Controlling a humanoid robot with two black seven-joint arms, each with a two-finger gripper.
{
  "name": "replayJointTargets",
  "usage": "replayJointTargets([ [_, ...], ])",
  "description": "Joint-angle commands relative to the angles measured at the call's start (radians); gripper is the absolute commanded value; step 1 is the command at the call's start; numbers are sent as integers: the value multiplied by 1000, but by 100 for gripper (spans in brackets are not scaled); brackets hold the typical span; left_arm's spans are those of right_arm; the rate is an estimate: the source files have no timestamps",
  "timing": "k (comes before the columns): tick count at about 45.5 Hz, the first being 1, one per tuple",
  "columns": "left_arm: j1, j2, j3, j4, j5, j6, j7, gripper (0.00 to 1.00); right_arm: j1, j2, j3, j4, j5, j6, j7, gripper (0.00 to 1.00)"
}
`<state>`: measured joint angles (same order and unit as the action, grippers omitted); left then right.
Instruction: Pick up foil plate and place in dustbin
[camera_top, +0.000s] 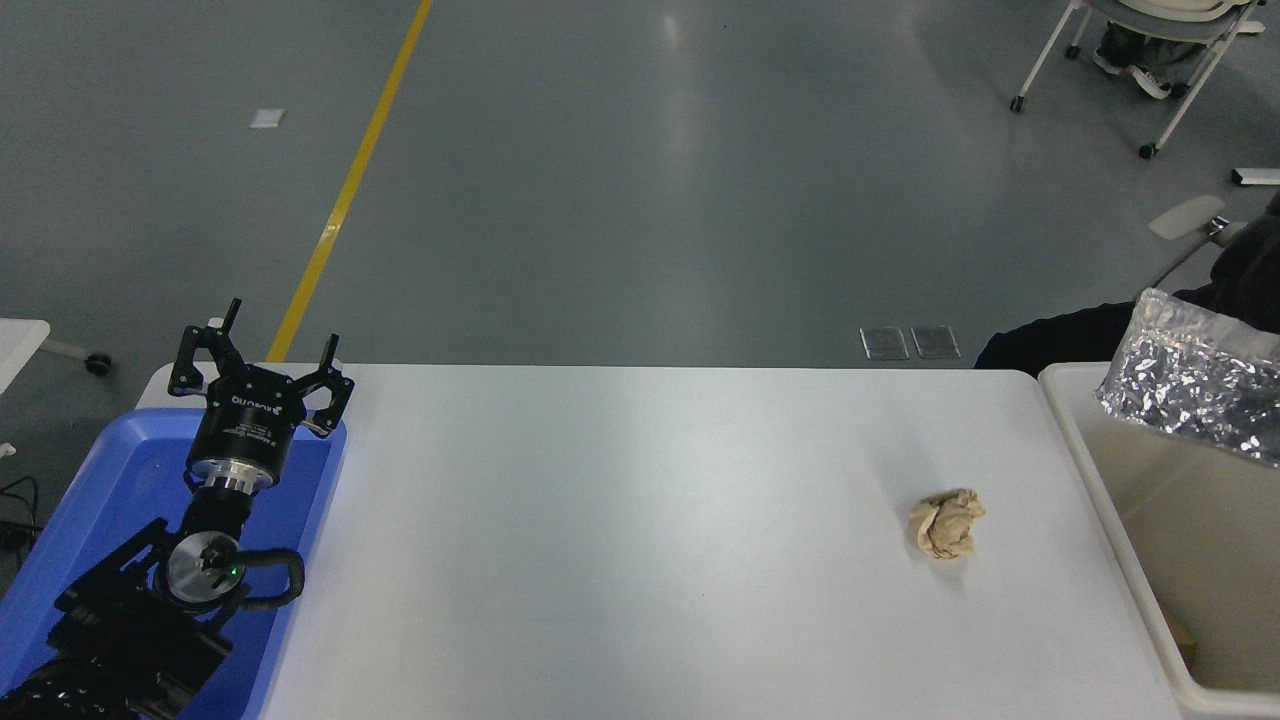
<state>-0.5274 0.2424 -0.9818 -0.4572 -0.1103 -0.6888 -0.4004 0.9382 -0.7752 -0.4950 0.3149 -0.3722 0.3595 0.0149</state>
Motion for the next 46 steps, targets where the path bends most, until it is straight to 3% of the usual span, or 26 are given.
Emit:
replayJointTargets([
  [1,0,0,0,0,0,0,0,100,-255,123,128,-197,200,-106,-29,0],
  [13,0,0,0,0,0,2,0,100,-308,188,130,-224,217,-171,-39,0],
  [14,0,0,0,0,0,0,0,100,-308,189,131,-224,217,-172,-41,5],
  [15,0,0,0,0,0,2,0,100,-308,189,131,-224,217,-172,-41,40],
  [16,0,0,0,0,0,2,0,100,-308,189,133,-223,217,-172,-43,94],
  [17,0,0,0,0,0,0,0,100,-308,191,135,-223,217,-172,-44,100],
  [40,-2,0,2,0,0,0,0,100,-168,183,122,-149,190,-156,-38,100],
  [46,-3,0,5,-1,0,0,0,100,91,53,-15,103,30,-149,-36,100],
])
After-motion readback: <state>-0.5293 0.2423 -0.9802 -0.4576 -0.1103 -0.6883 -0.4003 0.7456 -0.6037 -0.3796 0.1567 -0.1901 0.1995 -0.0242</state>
